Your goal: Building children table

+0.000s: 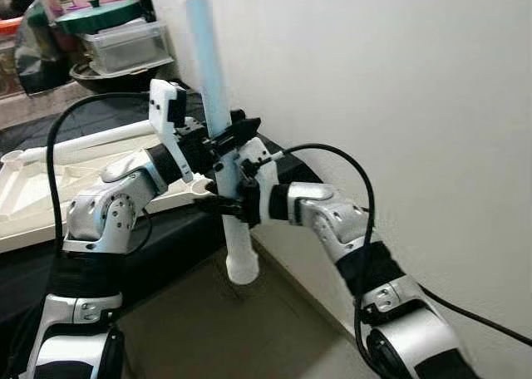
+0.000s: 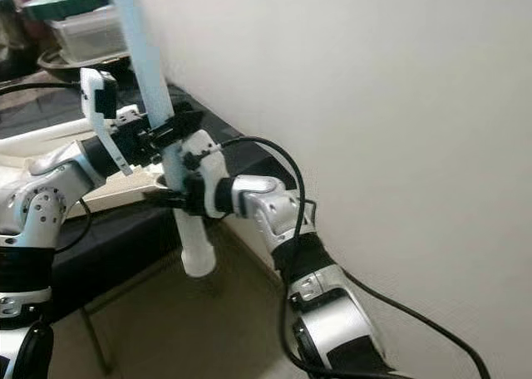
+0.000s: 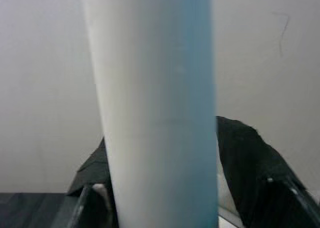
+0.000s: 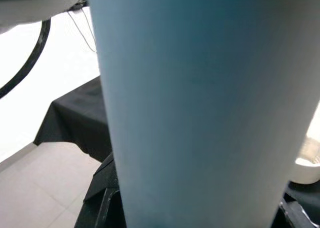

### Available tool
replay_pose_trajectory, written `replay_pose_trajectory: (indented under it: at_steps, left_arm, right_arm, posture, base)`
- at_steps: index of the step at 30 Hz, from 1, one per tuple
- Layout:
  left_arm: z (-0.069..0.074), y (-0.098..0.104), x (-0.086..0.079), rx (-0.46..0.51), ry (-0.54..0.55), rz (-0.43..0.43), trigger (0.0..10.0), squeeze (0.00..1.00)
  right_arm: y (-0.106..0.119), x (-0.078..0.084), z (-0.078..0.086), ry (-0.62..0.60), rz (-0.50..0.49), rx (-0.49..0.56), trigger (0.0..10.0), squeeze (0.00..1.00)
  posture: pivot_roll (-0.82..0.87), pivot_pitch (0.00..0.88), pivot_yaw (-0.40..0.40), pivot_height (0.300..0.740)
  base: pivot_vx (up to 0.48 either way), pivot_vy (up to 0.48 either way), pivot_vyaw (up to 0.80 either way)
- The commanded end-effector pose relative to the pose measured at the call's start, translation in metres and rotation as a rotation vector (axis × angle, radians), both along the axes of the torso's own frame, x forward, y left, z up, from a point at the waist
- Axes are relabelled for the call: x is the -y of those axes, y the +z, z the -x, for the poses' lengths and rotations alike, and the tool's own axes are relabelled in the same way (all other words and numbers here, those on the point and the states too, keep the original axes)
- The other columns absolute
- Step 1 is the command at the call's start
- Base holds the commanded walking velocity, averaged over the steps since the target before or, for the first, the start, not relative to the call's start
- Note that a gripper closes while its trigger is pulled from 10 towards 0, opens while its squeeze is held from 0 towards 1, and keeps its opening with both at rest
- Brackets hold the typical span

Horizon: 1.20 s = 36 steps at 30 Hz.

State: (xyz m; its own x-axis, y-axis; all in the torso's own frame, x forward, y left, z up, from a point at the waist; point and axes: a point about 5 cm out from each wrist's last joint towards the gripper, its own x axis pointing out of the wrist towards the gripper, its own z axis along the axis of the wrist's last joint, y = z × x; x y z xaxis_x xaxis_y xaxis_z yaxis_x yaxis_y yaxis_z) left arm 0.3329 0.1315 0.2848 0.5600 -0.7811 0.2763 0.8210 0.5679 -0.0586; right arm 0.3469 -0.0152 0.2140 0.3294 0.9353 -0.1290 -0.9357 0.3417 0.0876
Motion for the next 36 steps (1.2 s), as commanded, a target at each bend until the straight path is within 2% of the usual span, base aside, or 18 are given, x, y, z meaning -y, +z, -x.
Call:
replay_pose_trajectory:
  at_steps: [1,2,3,4,9,14,17,19,20,21,22,23,25,26,28,34,35,36]
  left_arm:
    - [0.003,0.005,0.016,0.027,-0.065,-0.015,10.0,1.00]
    - [-0.004,0.009,0.011,0.044,0.020,-0.007,10.0,1.00]
    - [-0.004,0.009,0.011,0.044,0.020,-0.007,10.0,1.00]
    - [-0.006,0.012,0.006,0.053,0.045,0.004,10.0,0.00]
    - [-0.006,0.015,-0.002,0.056,0.057,0.007,10.0,0.00]
    - [-0.005,0.019,-0.027,0.063,0.163,0.022,10.0,0.00]
    - [-0.005,0.020,-0.030,0.065,0.176,0.025,10.0,0.00]
    - [-0.003,0.021,-0.036,0.071,0.206,0.039,10.0,0.00]
    - [0.000,0.026,-0.045,0.094,0.253,0.069,10.0,0.00]
    - [0.000,0.026,-0.045,0.094,0.253,0.069,10.0,0.00]
    - [0.006,0.033,-0.056,0.135,0.326,0.098,10.0,0.00]
    - [0.006,0.033,-0.056,0.135,0.326,0.098,10.0,0.00]
    - [0.015,0.042,-0.072,0.205,0.452,0.130,10.0,0.00]
    - [0.015,0.042,-0.072,0.205,0.452,0.130,10.0,0.00]
    - [0.026,0.043,-0.081,0.233,0.532,0.160,10.0,0.00]
    - [0.036,0.033,-0.083,0.226,0.569,0.159,10.0,0.00]
    - [0.041,0.011,-0.074,0.192,0.586,0.067,10.0,0.00]
    - [0.041,0.011,-0.074,0.192,0.586,0.067,10.0,0.00]
  right_arm:
    - [0.004,-0.013,0.006,0.043,-0.002,0.008,0.0,0.00]
    - [0.002,-0.010,0.005,0.032,0.001,0.005,0.0,0.00]
    - [0.002,-0.010,0.005,0.032,0.001,0.005,0.0,0.00]
    - [0.000,-0.008,0.004,0.023,0.001,0.003,0.0,0.00]
    - [-0.001,-0.002,0.001,-0.007,0.001,0.002,0.0,0.00]
    - [-0.002,0.024,-0.017,-0.145,0.004,0.010,0.0,0.00]
    - [-0.001,0.026,-0.018,-0.156,0.003,0.009,0.0,0.00]
    - [0.001,0.034,-0.024,-0.202,-0.005,0.014,0.0,0.00]
    - [0.004,0.045,-0.031,-0.271,-0.015,0.025,0.0,0.00]
    - [0.004,0.045,-0.031,-0.271,-0.015,0.025,0.0,0.00]
    - [0.011,0.062,-0.041,-0.385,-0.040,0.042,0.0,0.00]
    - [0.011,0.062,-0.041,-0.385,-0.040,0.042,0.0,0.00]
    - [0.026,0.086,-0.055,-0.559,-0.108,0.068,0.0,0.00]
    - [0.026,0.086,-0.055,-0.559,-0.108,0.068,0.0,0.00]
    - [0.047,0.100,-0.060,-0.659,-0.228,0.091,0.0,0.00]
    - [0.064,0.104,-0.060,-0.687,-0.353,0.111,0.0,0.00]
    - [0.073,0.100,-0.058,-0.675,-0.445,0.127,0.0,0.00]
    - [0.073,0.100,-0.058,-0.675,-0.445,0.127,0.0,0.00]
  posture:
    - [-0.05,0.000,0.046,0.740]
    - [-0.05,0.000,0.045,0.740]
    - [-0.05,0.000,0.045,0.740]
    - [-0.05,0.000,0.046,0.740]
    - [-0.05,0.000,0.046,0.740]
    - [-0.04,0.000,0.049,0.740]
    - [-0.04,0.000,0.049,0.740]
    - [-0.04,0.000,0.049,0.740]
    - [-0.04,0.000,0.045,0.740]
    - [-0.04,0.000,0.045,0.740]
    - [-0.04,0.000,0.043,0.740]
    - [-0.04,0.000,0.043,0.740]
    - [-0.04,0.000,0.039,0.740]
    - [-0.04,0.000,0.039,0.740]
    - [-0.04,0.000,0.037,0.740]
    - [-0.04,0.000,0.032,0.740]
    - [-0.03,0.000,0.026,0.740]
    - [-0.03,0.000,0.026,0.740]
  base:
    - [0.000,0.000,0.00]
    - [0.000,0.000,0.00]
    - [0.000,0.000,0.00]
    - [0.000,0.000,0.00]
    - [0.000,0.000,0.00]
    - [0.000,0.000,0.00]
    - [0.000,0.000,0.00]
    - [0.000,0.000,0.00]
    - [0.000,0.000,0.00]
    - [0.000,0.000,0.00]
    - [0.000,0.000,0.00]
    - [0.000,0.000,0.00]
    - [0.000,0.000,0.00]
    - [0.000,0.000,0.00]
    - [0.000,0.000,0.00]
    - [0.000,0.000,0.00]
    - [0.000,0.000,0.00]
    - [0.000,0.000,0.00]
